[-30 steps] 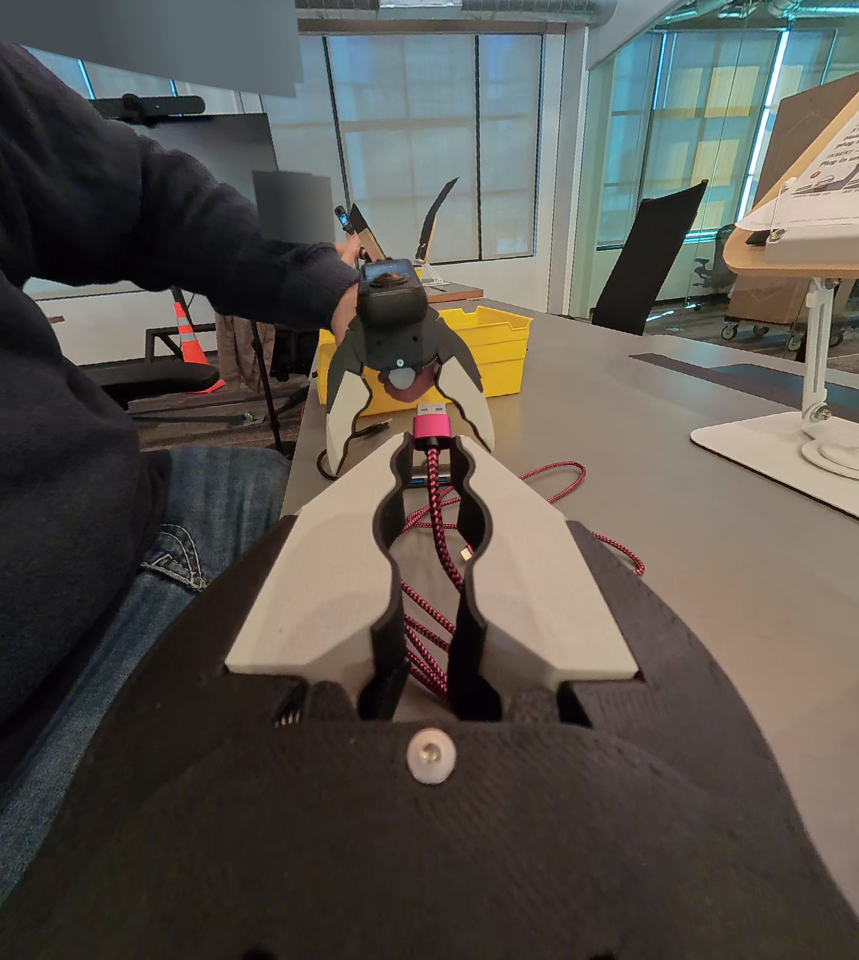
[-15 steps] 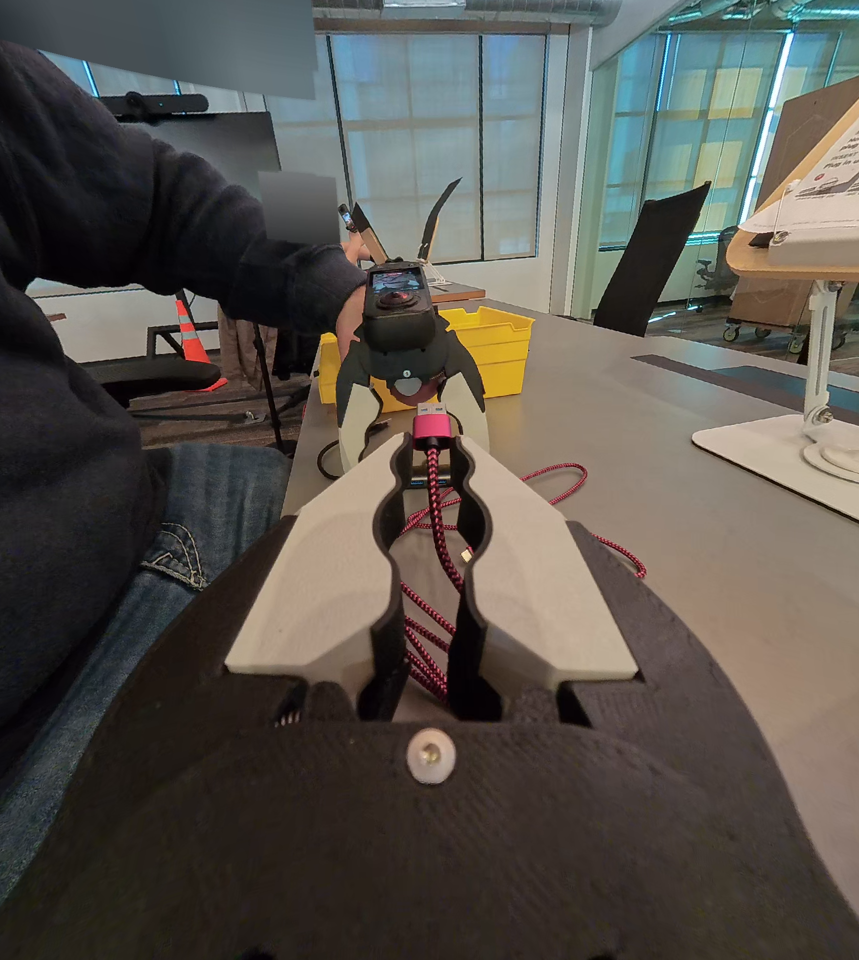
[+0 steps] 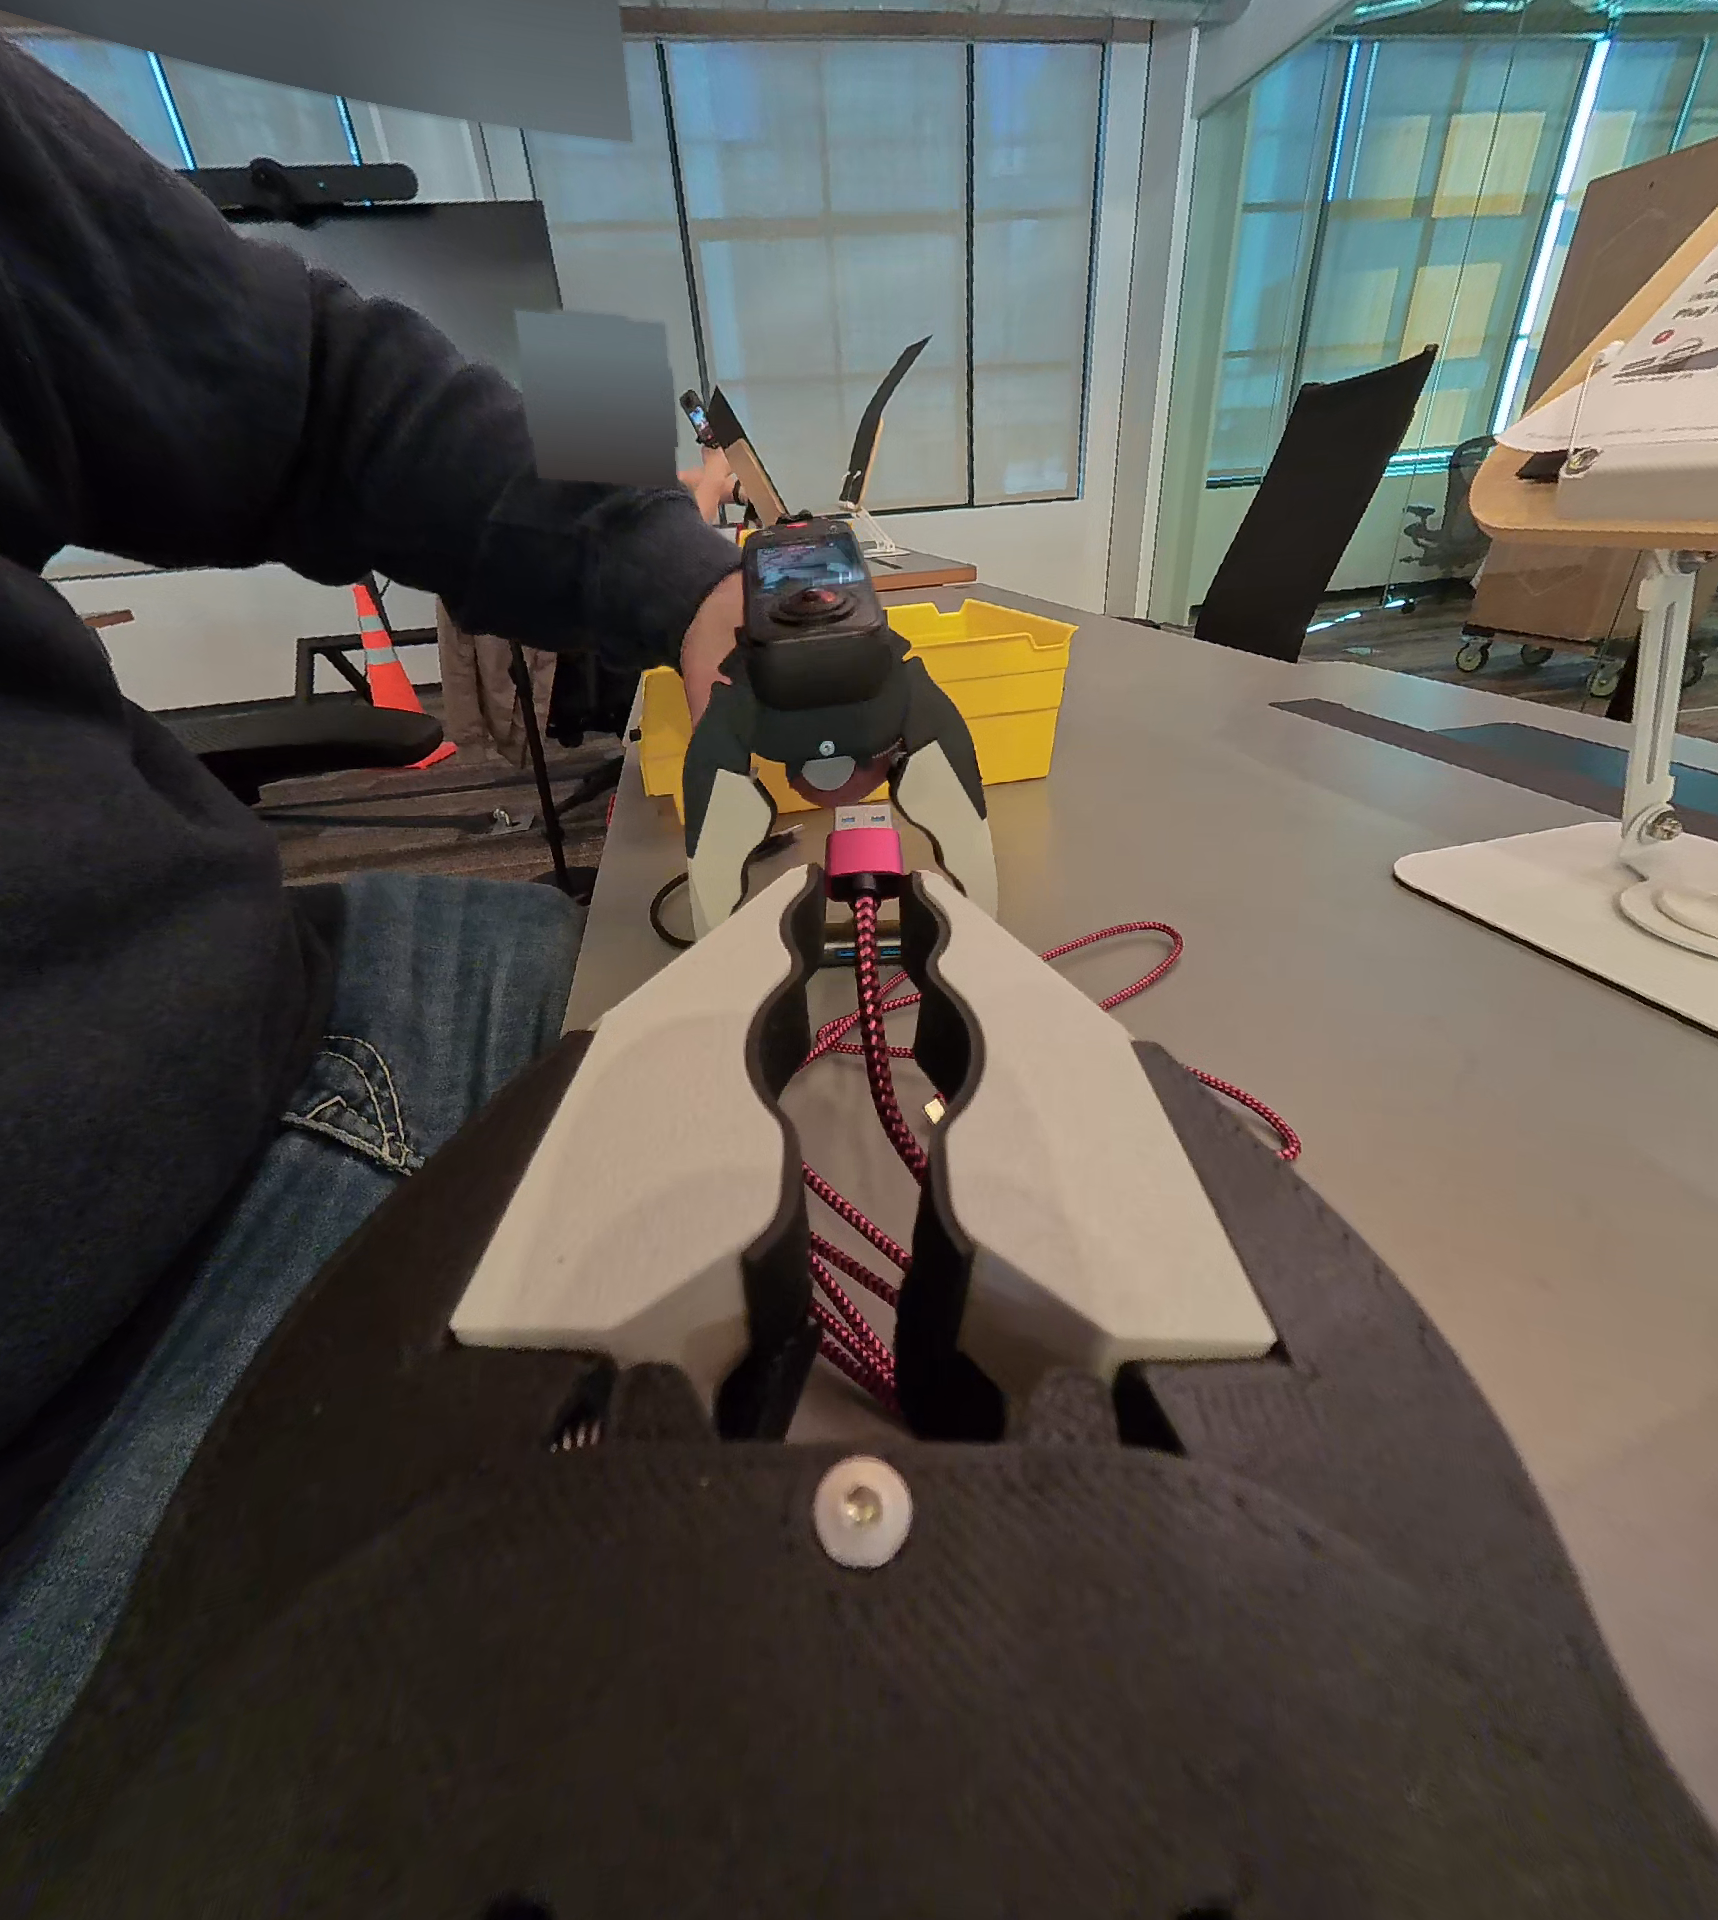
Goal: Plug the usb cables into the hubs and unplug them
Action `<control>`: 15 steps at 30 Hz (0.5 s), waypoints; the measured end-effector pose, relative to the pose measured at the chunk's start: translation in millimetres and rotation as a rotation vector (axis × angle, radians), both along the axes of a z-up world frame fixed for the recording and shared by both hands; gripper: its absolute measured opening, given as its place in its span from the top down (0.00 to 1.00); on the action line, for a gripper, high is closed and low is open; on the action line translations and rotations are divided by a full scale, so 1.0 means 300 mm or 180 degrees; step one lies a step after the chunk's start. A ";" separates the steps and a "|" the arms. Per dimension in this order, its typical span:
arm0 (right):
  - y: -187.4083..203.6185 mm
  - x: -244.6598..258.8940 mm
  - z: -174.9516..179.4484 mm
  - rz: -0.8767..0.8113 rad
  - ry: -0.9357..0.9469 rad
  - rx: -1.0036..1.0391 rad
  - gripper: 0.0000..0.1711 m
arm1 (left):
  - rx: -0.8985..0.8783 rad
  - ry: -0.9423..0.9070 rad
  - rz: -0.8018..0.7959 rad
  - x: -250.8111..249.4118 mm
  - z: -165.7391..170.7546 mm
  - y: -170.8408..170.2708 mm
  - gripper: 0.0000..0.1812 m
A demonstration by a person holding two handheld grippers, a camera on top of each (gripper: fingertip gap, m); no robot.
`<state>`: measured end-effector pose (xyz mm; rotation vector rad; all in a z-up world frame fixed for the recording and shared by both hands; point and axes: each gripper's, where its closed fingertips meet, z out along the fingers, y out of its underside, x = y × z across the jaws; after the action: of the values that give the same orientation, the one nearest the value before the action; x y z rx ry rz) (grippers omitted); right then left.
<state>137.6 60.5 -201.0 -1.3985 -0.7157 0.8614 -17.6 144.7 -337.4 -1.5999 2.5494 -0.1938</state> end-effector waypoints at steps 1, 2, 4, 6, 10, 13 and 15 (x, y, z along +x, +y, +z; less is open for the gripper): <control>0.000 0.000 0.000 0.0002 0.0001 -0.0004 0.93 | -0.0002 -0.0061 0.0090 0.006 0.004 0.009 0.33; 0.001 -0.001 -0.001 0.0002 -0.0001 -0.0008 0.93 | -0.0062 -0.0145 0.0185 0.015 0.014 0.012 0.33; 0.003 -0.002 -0.002 0.0002 -0.0008 -0.0015 0.93 | -0.0223 -0.0316 0.0441 0.038 0.040 0.017 0.33; 0.008 -0.004 -0.004 -0.0002 -0.0019 -0.0027 0.93 | -0.0312 -0.0442 0.0559 0.052 0.064 0.023 0.33; 0.021 -0.007 -0.005 -0.0016 -0.0032 -0.0050 0.93 | -0.0479 -0.0705 0.0746 0.090 0.127 0.028 0.33; 0.034 -0.011 0.000 -0.0019 -0.0037 -0.0048 0.93 | -0.0598 -0.0894 0.0816 0.120 0.184 0.022 0.33; 0.043 -0.016 0.003 -0.0010 -0.0061 -0.0047 0.93 | -0.0572 -0.0978 0.0831 0.128 0.213 0.028 0.33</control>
<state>132.9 73.4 -200.2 -1.4221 -0.7229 0.8535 20.9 153.1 -273.6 -1.7848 2.1232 -0.6040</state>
